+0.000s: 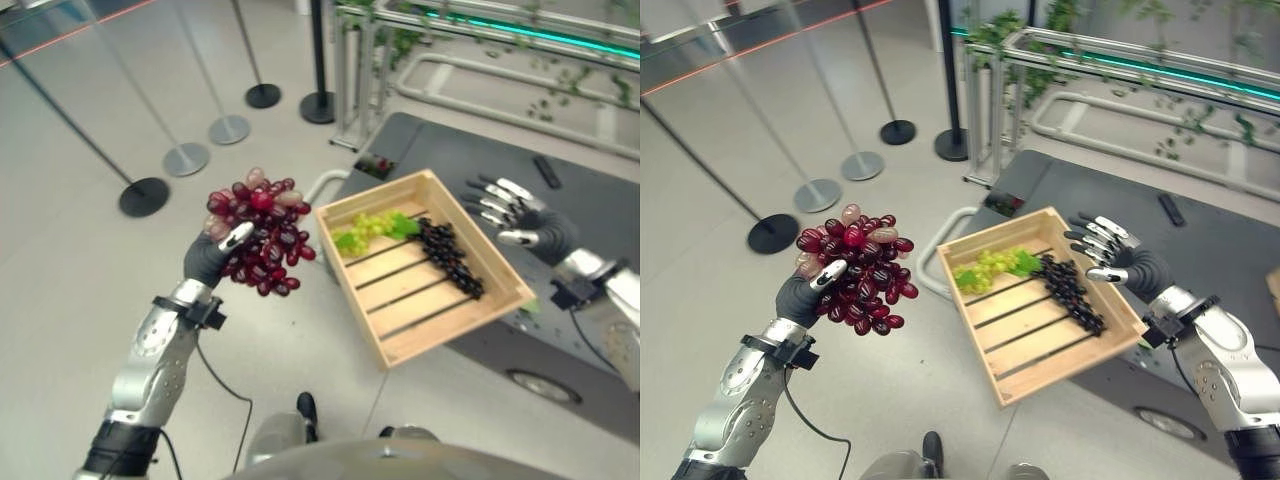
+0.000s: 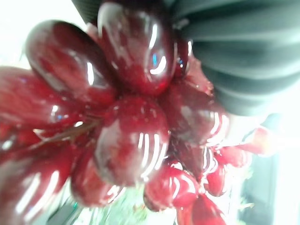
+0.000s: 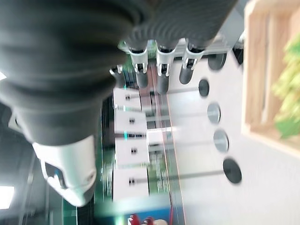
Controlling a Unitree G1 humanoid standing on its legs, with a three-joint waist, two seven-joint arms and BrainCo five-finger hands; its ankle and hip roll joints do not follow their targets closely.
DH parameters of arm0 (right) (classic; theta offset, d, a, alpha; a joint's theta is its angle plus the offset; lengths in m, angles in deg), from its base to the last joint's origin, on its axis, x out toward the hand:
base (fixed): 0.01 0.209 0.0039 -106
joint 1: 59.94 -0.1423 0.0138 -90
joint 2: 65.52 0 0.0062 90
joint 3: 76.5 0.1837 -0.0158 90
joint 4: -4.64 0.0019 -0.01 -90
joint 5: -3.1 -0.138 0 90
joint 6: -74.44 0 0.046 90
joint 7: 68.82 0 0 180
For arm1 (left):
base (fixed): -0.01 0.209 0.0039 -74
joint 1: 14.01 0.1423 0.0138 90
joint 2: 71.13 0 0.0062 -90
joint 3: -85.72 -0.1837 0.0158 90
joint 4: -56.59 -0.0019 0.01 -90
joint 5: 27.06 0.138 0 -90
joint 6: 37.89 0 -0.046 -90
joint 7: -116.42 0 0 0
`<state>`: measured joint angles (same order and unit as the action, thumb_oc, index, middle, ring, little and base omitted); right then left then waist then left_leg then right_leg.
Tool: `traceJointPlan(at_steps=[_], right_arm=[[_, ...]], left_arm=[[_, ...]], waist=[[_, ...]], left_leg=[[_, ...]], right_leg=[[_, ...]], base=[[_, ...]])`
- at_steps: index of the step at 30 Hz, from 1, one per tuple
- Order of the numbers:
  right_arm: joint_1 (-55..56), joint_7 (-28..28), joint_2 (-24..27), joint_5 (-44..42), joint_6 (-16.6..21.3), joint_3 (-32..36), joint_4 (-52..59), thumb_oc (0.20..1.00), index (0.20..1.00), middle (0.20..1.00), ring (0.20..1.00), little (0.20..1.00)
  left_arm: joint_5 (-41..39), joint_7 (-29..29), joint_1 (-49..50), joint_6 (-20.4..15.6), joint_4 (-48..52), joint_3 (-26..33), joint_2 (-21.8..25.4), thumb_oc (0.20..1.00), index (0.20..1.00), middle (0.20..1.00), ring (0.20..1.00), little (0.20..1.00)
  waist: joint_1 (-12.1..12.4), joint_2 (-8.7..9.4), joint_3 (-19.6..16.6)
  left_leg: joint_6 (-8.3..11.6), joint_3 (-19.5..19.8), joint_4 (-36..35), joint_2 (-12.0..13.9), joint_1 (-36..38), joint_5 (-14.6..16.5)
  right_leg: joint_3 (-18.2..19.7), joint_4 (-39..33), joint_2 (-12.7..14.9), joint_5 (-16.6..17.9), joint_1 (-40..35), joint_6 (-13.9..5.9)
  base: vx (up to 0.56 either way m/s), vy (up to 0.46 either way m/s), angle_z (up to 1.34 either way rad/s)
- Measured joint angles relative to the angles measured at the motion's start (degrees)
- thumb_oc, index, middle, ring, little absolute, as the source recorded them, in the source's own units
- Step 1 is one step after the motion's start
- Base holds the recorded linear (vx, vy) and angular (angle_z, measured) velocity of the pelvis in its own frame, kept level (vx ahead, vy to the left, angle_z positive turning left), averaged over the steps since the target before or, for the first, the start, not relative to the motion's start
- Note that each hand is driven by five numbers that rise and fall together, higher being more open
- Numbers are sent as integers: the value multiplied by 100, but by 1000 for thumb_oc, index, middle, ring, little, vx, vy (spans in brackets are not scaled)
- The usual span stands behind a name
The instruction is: Pick up the fruits from the basket on one side to the basket on the other side
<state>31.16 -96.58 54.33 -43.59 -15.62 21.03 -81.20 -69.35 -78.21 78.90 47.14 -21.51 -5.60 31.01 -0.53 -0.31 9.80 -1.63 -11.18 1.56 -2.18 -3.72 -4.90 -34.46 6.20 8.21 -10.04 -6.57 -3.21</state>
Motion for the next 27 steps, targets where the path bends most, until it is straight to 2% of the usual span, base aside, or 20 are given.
traceJointPlan(at_steps=[1, 2, 5, 10, 15, 16, 18, 19, 20, 21, 22, 23, 24, 25, 26, 27], right_arm=[[37, 67, -132, 11, 1, 73, -25, 1000, 1000, 1000, 1000, 1000], [46, 92, -214, 20, -1, 80, -30, 1000, 1000, 1000, 1000, 1000], [-11, 195, -560, 45, 58, 63, -25, 1000, 1000, 1000, 1000, 1000], [-73, 355, -1199, 57, 157, -41, -110, 1000, 1000, 1000, 1000, 1000], [-128, 568, -1420, 224, 222, -338, -223, 1000, 1000, 1000, 1000, 1000], [-128, 618, -1480, 234, 245, -360, -232, 1000, 1000, 1000, 1000, 1000], [-43, 764, -1626, 326, 335, -363, -242, 1000, 1000, 1000, 1000, 1000], [104, 788, -1689, 402, 383, -390, -202, 1000, 1000, 1000, 1000, 1000], [199, 798, -1733, 443, 443, -385, -192, 1000, 1000, 1000, 1000, 1000], [254, 809, -1762, 461, 441, -392, -199, 1000, 1000, 1000, 1000, 1000], [333, 819, -1763, 502, 434, -389, -197, 1000, 1000, 1000, 1000, 1000], [406, 829, -1751, 554, 464, -374, -181, 1000, 1000, 1000, 1000, 1000], [463, 827, -1762, 559, 473, -354, -177, 1000, 1000, 1000, 1000, 1000], [578, 842, -1763, 567, 477, -357, -190, 1000, 1000, 1000, 1000, 1000], [586, 845, -1788, 594, 471, -367, -225, 1000, 1000, 1000, 1000, 1000], [532, 862, -1708, 607, 483, -353, -211, 1000, 1000, 1000, 1000, 1000]], left_arm=[[1, 1, -15, 1, -5, 9, -15, 200, 200, 200, 200, 200], [1, 10, 28, 0, -9, 24, -15, 200, 200, 200, 200, 200], [19, 77, 176, 1, -15, 34, -9, 200, 200, 200, 200, 200], [82, 104, 215, 2, -46, 47, 2, 200, 200, 200, 200, 200], [104, 181, 195, 3, -71, 52, 4, 200, 200, 200, 200, 200], [112, 219, 193, 2, -79, 52, -4, 200, 200, 200, 200, 200], [197, 262, 80, 3, -247, 9, -49, 200, 200, 200, 200, 200], [282, 317, 20, -9, -292, 4, -35, 200, 200, 200, 200, 200], [281, 346, -42, -40, -314, -4, -46, 200, 200, 200, 200, 200], [281, 356, -87, -58, -314, 8, -44, 200, 200, 200, 200, 200], [283, 345, -115, -59, -318, 12, -24, 200, 200, 200, 200, 200], [281, 353, -118, -72, -313, 35, -55, 200, 200, 200, 200, 200], [283, 357, -158, -73, -314, 13, -101, 200, 200, 200, 200, 200], [282, 325, -316, -85, -412, -28, -108, 200, 200, 200, 200, 200], [280, 341, -436, -89, -512, -40, -77, 200, 200, 200, 200, 200], [280, 377, -609, -113, -562, -28, 36, 200, 200, 200, 200, 200]], waist=[[14, -77, -19], [71, -62, -23], [254, 34, -77], [399, 232, -175], [392, 265, -180], [358, 255, -176], [214, 144, -104], [46, 88, -51], [-8, 78, -35], [-22, 85, 0], [-31, 52, 31], [25, -46, 87], [-54, -104, 116], [-198, -81, 125], [-287, -12, 146], [-474, 29, 156]], left_leg=[[-109, -257, -197, 83, 47, 144], [-58, -333, -206, 122, 86, 130], [-99, -279, -101, 10, 114, 130], [-150, -260, -99, -56, 150, 157], [-232, -155, -36, -155, 182, 285], [-282, -82, 60, -191, 126, 350], [-506, 132, 223, -272, 121, 418], [-564, 514, 294, -364, 166, 426], [-577, 707, 390, -363, 86, 432], [-605, 808, 425, -348, 53, 420], [-592, 825, 361, -366, 35, 421], [-412, 1159, 301, -420, -4, 265], [-428, 1364, 231, -407, -38, 300], [-108, 1404, 64, -477, -101, 450], [-236, 1413, 264, -596, -160, 494], [-501, 1727, 1244, -729, -363, 1017]], right_leg=[[-179, 6, -66, 12, -9, 11], [-221, 55, -63, 3, -17, -5], [-217, 194, 58, -63, -70, -85], [-227, 244, 98, -59, -120, -123], [-246, 670, 318, -203, -71, -218], [-246, 1034, 463, -269, 37, -261], [-69, 2490, 921, -210, 425, -316], [668, 3542, 1001, -65, 970, -388], [1378, 3746, 706, -168, 1279, -463], [1799, 3760, 472, -211, 1445, -501], [1941, 3508, 317, -229, 1627, -508], [2465, 2759, -82, -373, 1864, -182], [2705, 2045, -303, -382, 1831, -169], [3312, 1122, -466, -203, 1795, -174], [4174, 673, -462, -120, 1749, -292], [4795, 661, -405, 216, 1694, -658]], base=[[100, 110, 77], [83, 76, 47], [58, 97, 10], [63, 151, 3], [81, 165, 8], [37, 179, 42], [-23, 110, 78], [34, -47, 93], [52, -55, 101], [177, -143, 87], [170, -210, 89], [226, -271, 98], [161, -208, 136], [142, -172, 153], [110, -201, 208], [88, -281, 161]])
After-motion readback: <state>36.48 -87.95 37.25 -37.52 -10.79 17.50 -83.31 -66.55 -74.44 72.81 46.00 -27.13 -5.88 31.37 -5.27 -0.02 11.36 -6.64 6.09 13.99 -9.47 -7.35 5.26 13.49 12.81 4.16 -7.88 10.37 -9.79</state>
